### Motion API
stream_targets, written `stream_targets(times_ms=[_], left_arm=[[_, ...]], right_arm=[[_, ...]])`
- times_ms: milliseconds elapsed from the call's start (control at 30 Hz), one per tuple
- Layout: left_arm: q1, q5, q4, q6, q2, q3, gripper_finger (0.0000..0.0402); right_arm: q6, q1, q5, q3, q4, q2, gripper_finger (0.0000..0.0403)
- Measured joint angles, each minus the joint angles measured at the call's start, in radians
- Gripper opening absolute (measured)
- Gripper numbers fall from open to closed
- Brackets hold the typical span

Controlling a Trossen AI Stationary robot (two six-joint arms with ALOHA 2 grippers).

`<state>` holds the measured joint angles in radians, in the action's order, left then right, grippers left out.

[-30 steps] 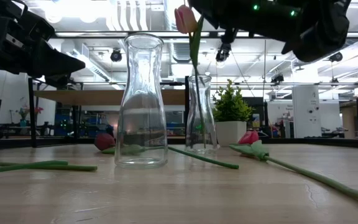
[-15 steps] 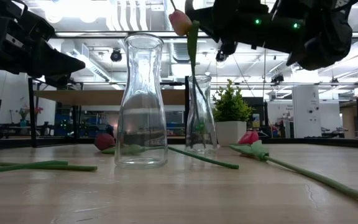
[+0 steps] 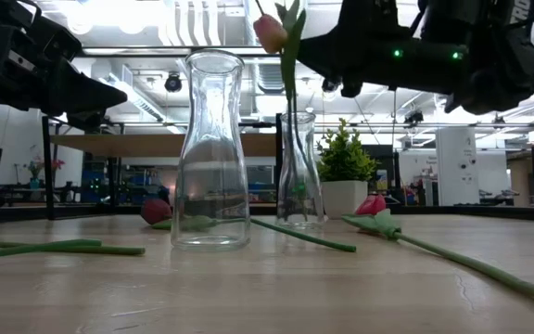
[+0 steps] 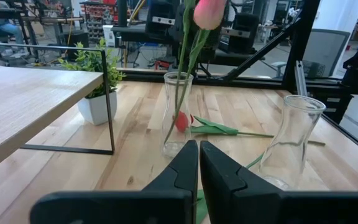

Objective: Pick and place flowers into a vace then onto a shelf
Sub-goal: Put the yellow tulip into the top transparent flower vase

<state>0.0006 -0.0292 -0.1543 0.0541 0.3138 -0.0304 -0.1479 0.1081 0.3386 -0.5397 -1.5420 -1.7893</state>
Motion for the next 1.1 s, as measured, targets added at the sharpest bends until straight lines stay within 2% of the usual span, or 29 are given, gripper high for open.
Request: stream_targets(times_ms=[233,600,833,1100], left_arm=[[0.000,0.000,0.000,0.000,0.000,0.000,0.0000],[0.000,0.000,0.000,0.000,0.000,0.000,0.0000],[0.000,0.000,0.000,0.000,0.000,0.000,0.0000],[0.000,0.000,0.000,0.000,0.000,0.000,0.0000]], right_arm=[[0.002,0.000,0.002,0.001,0.085,0.000,0.0013],[0.073,0.000,0.023,0.001,0.088,0.000,0.0018],[0.089,0.000,0.077,0.001,0.088,0.002,0.0090],[0.088,0.001,0.081,0.007,0.096,0.003,0.0182]])
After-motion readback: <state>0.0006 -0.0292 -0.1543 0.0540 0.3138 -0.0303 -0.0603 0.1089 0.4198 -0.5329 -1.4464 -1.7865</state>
